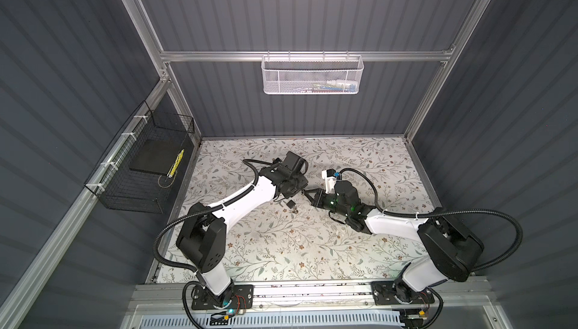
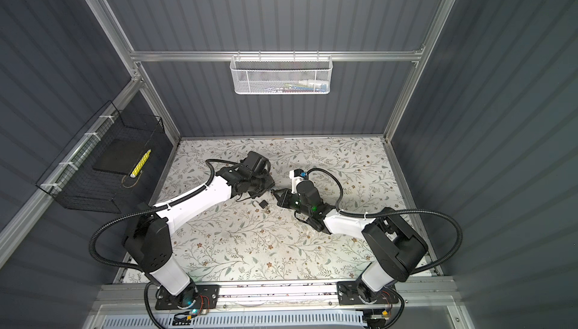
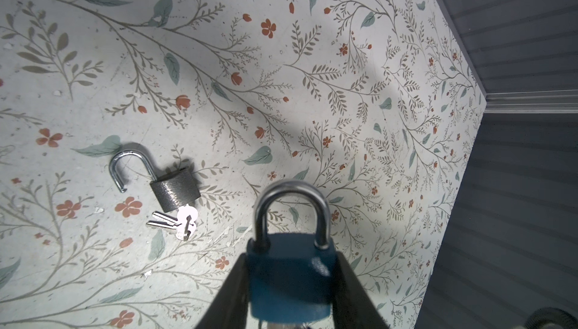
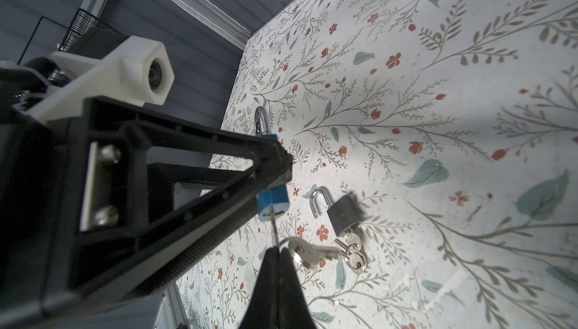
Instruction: Unlock with the key
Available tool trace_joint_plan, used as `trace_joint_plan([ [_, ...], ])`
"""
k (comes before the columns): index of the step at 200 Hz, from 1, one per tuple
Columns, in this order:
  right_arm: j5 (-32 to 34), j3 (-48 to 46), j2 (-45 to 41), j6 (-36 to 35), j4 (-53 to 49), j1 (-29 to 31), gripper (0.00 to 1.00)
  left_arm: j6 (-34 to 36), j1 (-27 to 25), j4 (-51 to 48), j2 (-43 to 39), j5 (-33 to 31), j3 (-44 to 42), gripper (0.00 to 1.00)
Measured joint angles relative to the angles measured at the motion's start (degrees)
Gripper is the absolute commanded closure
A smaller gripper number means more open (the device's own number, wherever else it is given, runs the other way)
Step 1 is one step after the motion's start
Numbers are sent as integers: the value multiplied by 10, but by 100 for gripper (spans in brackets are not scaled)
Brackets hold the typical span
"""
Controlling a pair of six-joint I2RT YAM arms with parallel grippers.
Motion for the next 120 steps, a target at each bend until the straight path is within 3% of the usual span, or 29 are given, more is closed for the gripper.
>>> trace_joint_plan([
  [120,-12,-1,-1,1,0,-10,100,2,0,10,0,2,-1,85],
])
